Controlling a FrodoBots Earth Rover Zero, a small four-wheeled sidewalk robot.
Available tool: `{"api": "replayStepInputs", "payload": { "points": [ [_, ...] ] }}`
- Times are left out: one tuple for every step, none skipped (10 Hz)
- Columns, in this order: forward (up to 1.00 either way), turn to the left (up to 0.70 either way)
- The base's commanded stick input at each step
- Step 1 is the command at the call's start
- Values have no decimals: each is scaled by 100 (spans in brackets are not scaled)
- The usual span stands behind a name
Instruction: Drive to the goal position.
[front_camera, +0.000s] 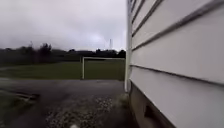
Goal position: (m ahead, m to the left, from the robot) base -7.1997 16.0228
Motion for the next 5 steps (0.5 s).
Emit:
{"api": "replayStepInputs", "payload": {
  "points": [
    [70,0],
    [70,0],
    [64,0],
    [21,0],
    [0,0]
  ]
}}
